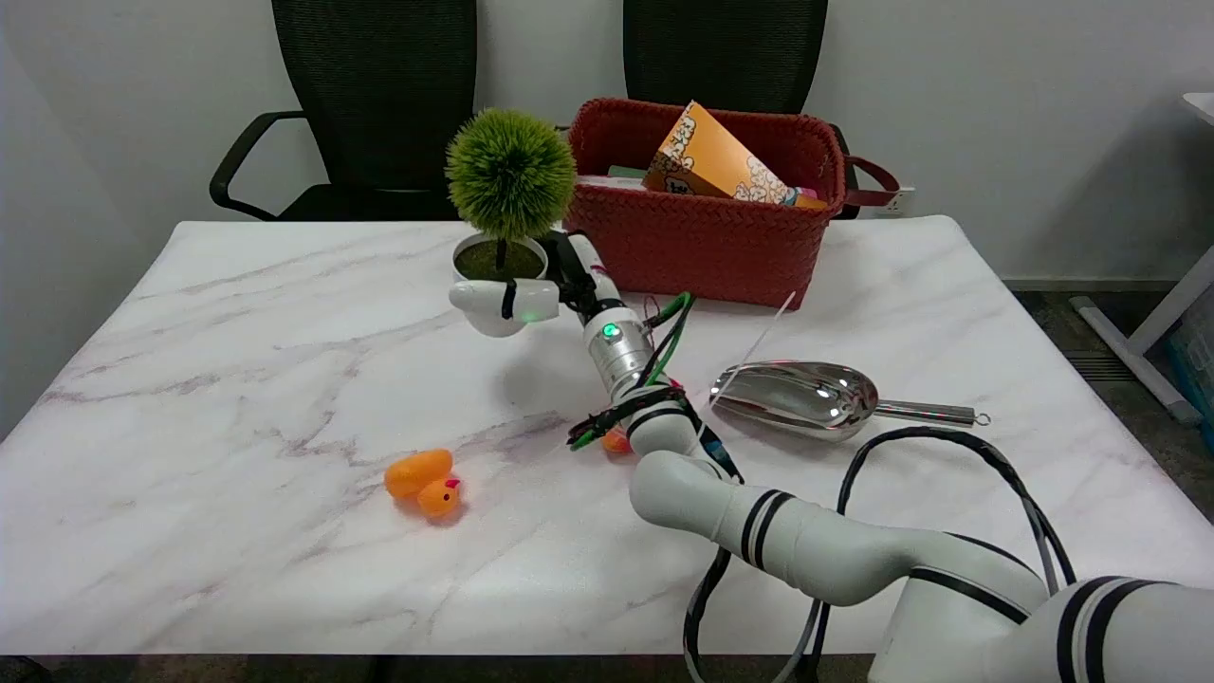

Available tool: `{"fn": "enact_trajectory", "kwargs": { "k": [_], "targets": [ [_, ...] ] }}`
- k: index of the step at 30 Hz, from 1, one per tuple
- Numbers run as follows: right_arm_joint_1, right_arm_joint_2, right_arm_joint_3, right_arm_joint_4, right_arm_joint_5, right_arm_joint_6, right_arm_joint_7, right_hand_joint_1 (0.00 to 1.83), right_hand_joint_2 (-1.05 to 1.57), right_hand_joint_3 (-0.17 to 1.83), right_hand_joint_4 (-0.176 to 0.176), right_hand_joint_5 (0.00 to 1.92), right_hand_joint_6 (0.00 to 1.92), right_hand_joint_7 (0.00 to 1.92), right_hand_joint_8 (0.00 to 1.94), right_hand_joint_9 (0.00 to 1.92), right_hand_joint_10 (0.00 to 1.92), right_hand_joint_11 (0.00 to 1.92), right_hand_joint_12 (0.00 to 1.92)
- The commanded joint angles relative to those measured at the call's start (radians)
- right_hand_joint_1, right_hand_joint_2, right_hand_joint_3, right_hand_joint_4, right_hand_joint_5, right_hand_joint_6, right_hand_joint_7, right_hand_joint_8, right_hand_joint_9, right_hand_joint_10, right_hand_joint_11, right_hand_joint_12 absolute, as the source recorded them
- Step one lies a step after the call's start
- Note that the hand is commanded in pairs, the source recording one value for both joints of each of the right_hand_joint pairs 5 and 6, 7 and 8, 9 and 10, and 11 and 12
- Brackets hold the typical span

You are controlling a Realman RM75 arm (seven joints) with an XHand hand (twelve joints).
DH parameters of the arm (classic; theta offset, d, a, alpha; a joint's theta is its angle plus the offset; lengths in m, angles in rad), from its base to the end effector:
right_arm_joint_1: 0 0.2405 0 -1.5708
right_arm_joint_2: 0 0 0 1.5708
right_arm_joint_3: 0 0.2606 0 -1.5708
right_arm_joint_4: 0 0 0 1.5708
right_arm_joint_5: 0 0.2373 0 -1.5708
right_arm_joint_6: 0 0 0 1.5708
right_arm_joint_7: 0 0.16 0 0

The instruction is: Place the potted plant into the brown storage basket.

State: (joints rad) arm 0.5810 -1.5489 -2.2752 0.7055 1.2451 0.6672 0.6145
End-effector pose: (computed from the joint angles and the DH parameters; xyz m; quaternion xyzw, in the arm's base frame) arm -0.2915 -0.5006 0.1553 0.5582 -0.4167 0.4805 0.5329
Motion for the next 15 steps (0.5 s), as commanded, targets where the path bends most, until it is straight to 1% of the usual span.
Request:
{"fn": "enact_trajectory", "kwargs": {
  "k": [1, 10, 15],
  "targets": [
    [0.004, 0.03, 0.013, 0.105, -0.049, 0.06, -0.003, 1.08, 0.21, 0.23, 0.0, 0.65, 0.65, 1.16, 1.16, 1.0, 1.0, 0.61, 0.61],
    [0.009, 0.058, 0.051, 0.165, -0.078, 0.061, -0.004, 1.07, 0.23, 0.22, 0.0, 0.66, 0.66, 1.17, 1.17, 1.03, 1.03, 0.64, 0.64],
    [0.015, 0.073, 0.075, 0.198, -0.084, 0.061, -0.059, 1.06, 0.22, 0.23, 0.0, 0.66, 0.66, 1.17, 1.17, 1.04, 1.04, 0.66, 0.66]
  ]
}}
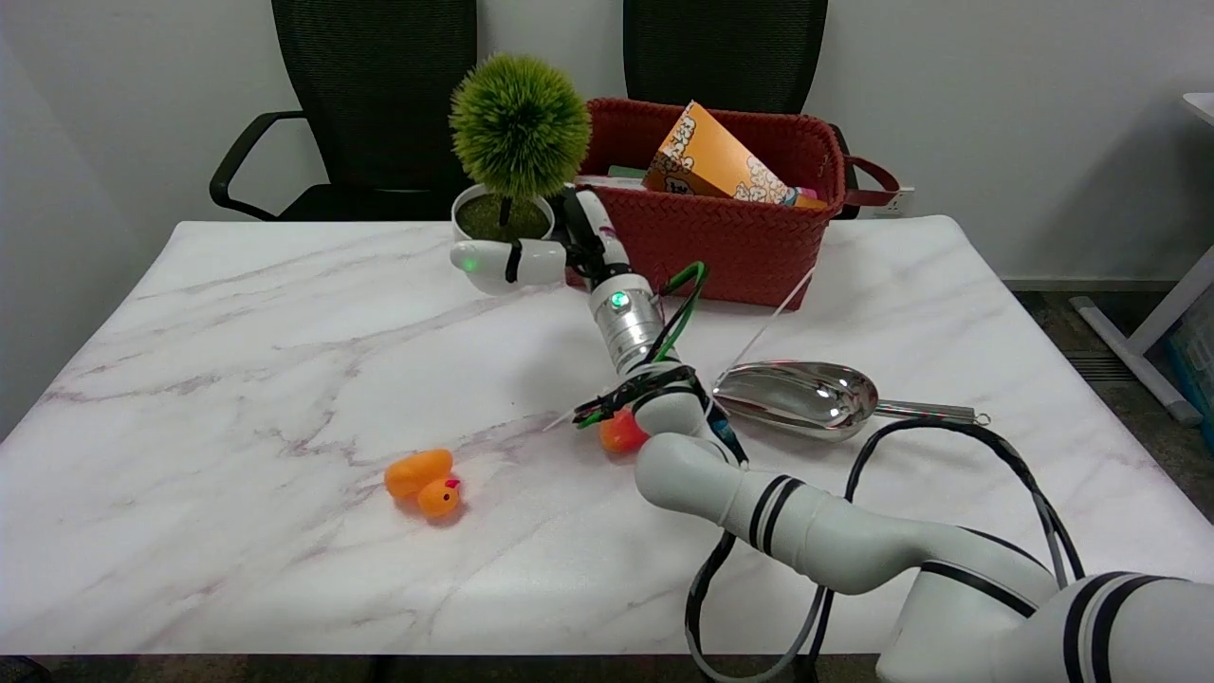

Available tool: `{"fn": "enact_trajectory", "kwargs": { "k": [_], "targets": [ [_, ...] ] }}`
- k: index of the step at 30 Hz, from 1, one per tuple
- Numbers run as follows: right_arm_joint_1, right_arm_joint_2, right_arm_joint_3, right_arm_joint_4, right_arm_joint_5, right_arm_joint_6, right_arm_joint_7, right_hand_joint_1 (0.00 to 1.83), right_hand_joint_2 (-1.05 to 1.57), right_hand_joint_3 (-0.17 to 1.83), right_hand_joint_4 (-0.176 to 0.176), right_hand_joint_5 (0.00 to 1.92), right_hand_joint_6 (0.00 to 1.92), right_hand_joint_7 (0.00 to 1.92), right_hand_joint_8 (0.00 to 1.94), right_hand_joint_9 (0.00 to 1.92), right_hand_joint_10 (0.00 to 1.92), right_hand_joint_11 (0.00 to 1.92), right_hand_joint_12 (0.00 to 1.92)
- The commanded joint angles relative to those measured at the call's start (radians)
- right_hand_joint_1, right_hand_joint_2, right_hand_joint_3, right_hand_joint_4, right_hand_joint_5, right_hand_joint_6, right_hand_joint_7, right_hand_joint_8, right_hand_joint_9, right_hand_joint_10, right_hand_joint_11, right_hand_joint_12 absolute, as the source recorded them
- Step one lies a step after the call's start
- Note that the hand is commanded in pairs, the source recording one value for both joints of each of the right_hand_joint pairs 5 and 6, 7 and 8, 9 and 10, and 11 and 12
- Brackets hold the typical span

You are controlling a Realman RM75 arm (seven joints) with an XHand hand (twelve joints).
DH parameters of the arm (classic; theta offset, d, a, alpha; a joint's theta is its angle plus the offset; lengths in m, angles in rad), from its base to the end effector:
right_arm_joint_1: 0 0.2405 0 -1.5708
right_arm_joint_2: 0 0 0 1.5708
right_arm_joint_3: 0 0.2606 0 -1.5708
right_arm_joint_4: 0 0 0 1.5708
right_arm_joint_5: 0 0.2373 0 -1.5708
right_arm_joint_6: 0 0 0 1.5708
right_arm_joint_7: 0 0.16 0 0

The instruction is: Place the potted plant into the brown storage basket.

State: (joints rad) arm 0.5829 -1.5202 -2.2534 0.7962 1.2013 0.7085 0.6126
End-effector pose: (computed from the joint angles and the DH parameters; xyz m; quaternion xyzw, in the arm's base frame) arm -0.2540 -0.5036 0.1621 0.5787 -0.3789 0.5143 0.5071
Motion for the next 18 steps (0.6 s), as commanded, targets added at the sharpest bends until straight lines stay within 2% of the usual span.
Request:
{"fn": "enact_trajectory", "kwargs": {
  "k": [1, 3, 18],
  "targets": [
    [0.013, 0.045, 0.06, 0.111, -0.04, 0.02, -0.064, 1.06, 0.22, 0.23, 0.0, 0.68, 0.68, 1.17, 1.17, 1.04, 1.04, 0.66, 0.66],
    [0.015, 0.048, 0.073, 0.117, -0.041, 0.02, -0.081, 1.06, 0.21, 0.24, 0.0, 0.73, 0.73, 1.16, 1.16, 1.04, 1.04, 0.66, 0.66],
    [0.091, 0.099, 0.091, 0.118, -0.043, 0.02, -0.106, 1.08, 0.2, 0.24, 0.0, 0.82, 0.82, 1.17, 1.17, 1.08, 1.08, 0.65, 0.65]
  ]
}}
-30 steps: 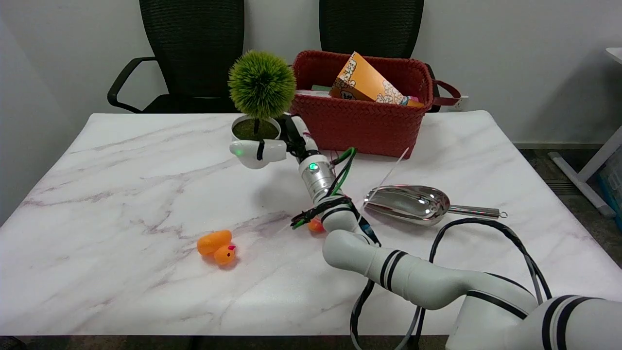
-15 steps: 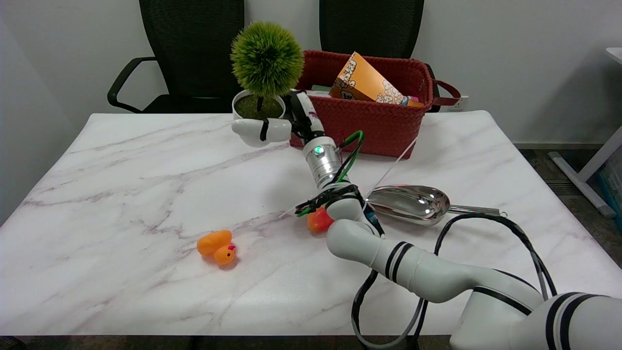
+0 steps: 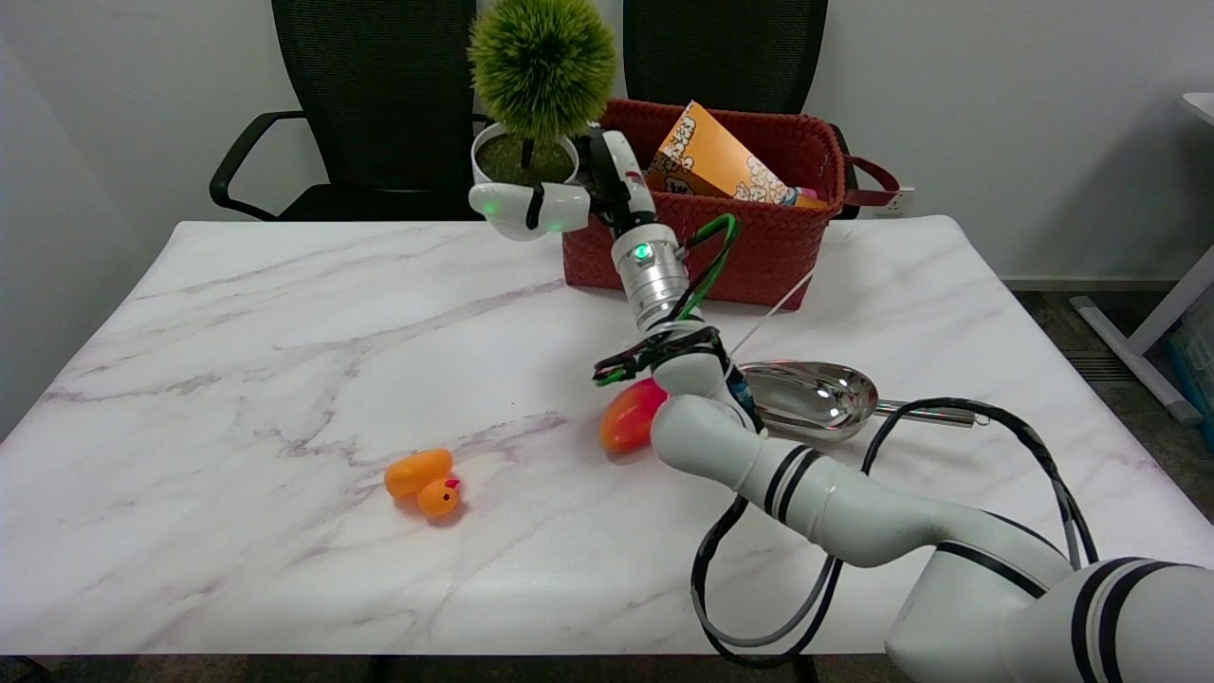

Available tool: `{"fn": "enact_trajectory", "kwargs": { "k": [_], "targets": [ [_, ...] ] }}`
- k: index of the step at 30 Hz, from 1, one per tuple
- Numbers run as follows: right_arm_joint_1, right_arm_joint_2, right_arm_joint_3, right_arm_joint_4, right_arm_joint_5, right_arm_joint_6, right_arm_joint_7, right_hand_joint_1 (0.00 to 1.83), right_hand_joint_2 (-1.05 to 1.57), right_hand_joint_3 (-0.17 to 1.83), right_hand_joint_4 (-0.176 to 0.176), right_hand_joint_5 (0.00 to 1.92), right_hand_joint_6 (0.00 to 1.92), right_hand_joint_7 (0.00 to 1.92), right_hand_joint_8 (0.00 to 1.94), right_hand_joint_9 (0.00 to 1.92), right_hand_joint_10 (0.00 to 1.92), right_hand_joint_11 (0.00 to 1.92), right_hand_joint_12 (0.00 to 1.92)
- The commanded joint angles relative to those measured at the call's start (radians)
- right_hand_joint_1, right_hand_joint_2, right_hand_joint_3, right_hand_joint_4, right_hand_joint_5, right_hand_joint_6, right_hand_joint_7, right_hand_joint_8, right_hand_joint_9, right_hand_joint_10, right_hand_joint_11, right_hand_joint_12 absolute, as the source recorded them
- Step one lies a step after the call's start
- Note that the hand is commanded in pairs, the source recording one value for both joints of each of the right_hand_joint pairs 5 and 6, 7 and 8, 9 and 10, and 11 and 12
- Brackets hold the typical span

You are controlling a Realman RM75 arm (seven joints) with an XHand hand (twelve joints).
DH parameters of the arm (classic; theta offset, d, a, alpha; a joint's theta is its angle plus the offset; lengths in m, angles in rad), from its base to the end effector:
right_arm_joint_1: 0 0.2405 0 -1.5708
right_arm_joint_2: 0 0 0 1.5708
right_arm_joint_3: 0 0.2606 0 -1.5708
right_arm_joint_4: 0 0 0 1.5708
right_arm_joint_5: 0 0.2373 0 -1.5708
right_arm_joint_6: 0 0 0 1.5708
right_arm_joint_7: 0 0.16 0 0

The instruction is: Place the potted plant into the brown storage basket.

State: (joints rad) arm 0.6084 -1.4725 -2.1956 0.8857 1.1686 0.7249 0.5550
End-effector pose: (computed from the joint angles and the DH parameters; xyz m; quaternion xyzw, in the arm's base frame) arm -0.2059 -0.5123 0.1876 0.5976 -0.3158 0.5413 0.5001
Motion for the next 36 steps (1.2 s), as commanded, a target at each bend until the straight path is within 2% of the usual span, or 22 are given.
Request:
{"fn": "enact_trajectory", "kwargs": {
  "k": [1, 6, 19, 36],
  "targets": [
    [0.076, 0.056, 0.034, 0.027, -0.01, 0.004, -0.052, 1.08, 0.2, 0.24, 0.0, 0.82, 0.82, 1.17, 1.17, 1.08, 1.08, 0.65, 0.65],
    [0.124, 0.063, 0.045, -0.01, -0.01, 0.004, -0.086, 1.08, 0.2, 0.25, 0.0, 0.83, 0.83, 1.18, 1.18, 1.09, 1.09, 0.65, 0.65],
    [0.276, 0.048, 0.032, -0.25, -0.01, -0.006, -0.098, 1.07, 0.14, 0.26, 0.0, 0.83, 0.83, 1.17, 1.17, 1.06, 1.06, 0.63, 0.63],
    [0.39, 0.043, 0.039, -0.496, -0.01, -0.009, -0.182, 1.05, 0.14, 0.22, 0.0, 0.84, 0.84, 1.17, 1.17, 1.04, 1.04, 0.63, 0.63]
  ]
}}
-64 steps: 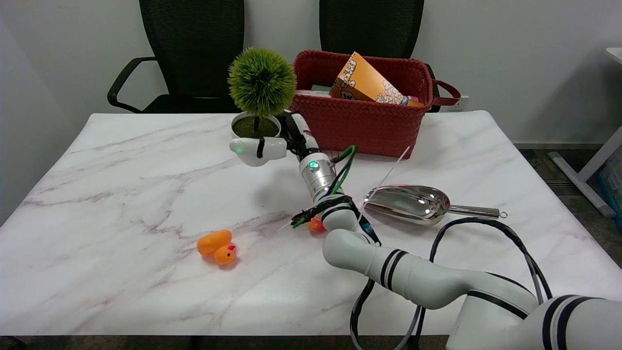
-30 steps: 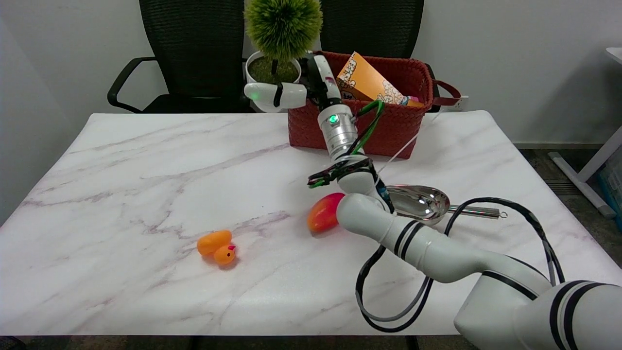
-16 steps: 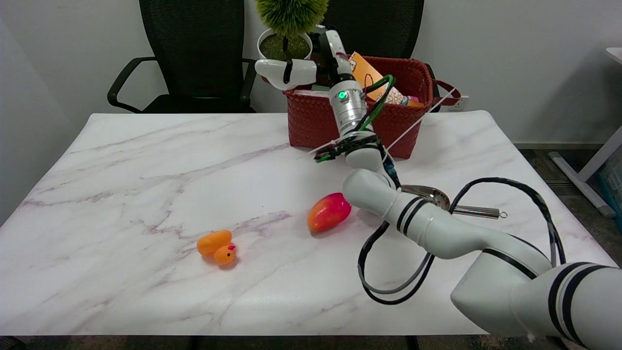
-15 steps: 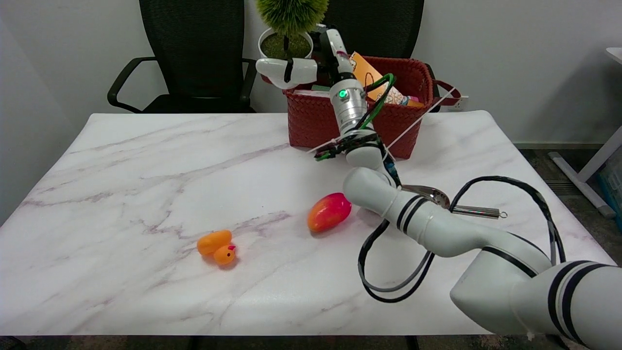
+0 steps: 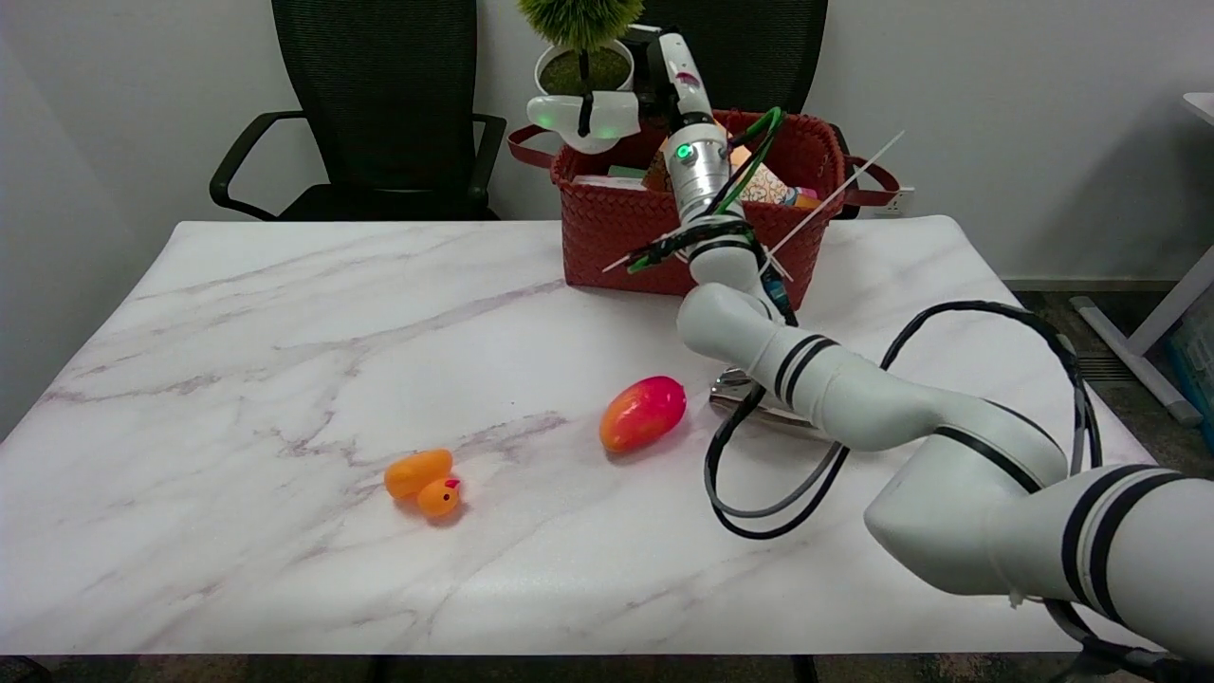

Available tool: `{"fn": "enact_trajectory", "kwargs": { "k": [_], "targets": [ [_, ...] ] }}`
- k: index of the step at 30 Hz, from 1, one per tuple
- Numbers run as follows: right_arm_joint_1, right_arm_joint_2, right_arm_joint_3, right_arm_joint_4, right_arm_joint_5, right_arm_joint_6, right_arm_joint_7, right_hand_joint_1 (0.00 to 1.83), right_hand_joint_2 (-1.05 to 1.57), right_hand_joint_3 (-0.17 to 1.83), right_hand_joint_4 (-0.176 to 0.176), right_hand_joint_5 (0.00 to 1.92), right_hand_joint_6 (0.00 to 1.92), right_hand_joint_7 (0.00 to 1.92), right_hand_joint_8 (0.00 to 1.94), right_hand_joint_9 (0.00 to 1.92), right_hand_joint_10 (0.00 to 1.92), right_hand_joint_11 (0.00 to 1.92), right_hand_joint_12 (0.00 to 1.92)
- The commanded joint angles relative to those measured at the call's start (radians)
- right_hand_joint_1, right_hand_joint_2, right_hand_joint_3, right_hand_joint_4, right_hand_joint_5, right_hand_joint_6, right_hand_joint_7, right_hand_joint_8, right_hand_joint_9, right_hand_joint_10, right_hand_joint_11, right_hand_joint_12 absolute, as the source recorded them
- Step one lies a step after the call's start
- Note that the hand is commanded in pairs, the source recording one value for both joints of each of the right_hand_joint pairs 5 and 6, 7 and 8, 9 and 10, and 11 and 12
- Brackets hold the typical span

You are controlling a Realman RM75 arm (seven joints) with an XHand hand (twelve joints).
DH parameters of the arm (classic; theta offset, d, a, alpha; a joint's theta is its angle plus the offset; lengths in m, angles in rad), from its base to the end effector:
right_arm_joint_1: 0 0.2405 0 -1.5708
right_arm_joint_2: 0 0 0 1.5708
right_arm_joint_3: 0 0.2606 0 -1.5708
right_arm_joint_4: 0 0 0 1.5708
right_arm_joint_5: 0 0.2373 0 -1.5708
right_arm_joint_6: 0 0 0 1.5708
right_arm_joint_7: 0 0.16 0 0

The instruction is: Place the potted plant into the brown storage basket.

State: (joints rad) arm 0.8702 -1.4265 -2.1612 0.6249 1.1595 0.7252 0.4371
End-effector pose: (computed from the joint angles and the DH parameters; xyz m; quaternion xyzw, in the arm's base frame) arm -0.1443 -0.5686 0.2620 0.6019 -0.1876 0.5125 0.5830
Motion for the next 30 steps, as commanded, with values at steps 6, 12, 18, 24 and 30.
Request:
{"fn": "enact_trajectory", "kwargs": {
  "k": [6, 12, 18, 24, 30],
  "targets": [
    [0.163, -0.004, 0.006, -0.309, 0.008, -0.077, -0.136, 1.04, 0.18, 0.2, 0.0, 0.85, 0.85, 1.18, 1.18, 1.04, 1.04, 0.64, 0.64],
    [0.2, -0.018, 0.009, -0.372, 0.009, -0.121, -0.184, 1.02, 0.2, 0.21, 0.0, 0.87, 0.87, 1.18, 1.18, 1.04, 1.04, 0.64, 0.64],
    [0.222, -0.036, 0.009, -0.382, 0.009, -0.121, -0.253, 1.0, 0.24, 0.21, 0.0, 0.9, 0.9, 1.19, 1.19, 1.03, 1.03, 0.63, 0.63],
    [0.252, -0.059, 0.013, -0.429, 0.013, -0.121, -0.281, 0.99, 0.28, 0.18, 0.0, 0.91, 0.91, 1.19, 1.19, 1.01, 1.01, 0.64, 0.64],
    [0.257, -0.061, 0.023, -0.424, 0.013, -0.123, -0.401, 0.96, 0.33, 0.12, 0.0, 0.9, 0.9, 1.19, 1.19, 1.0, 1.0, 0.65, 0.65]
  ]
}}
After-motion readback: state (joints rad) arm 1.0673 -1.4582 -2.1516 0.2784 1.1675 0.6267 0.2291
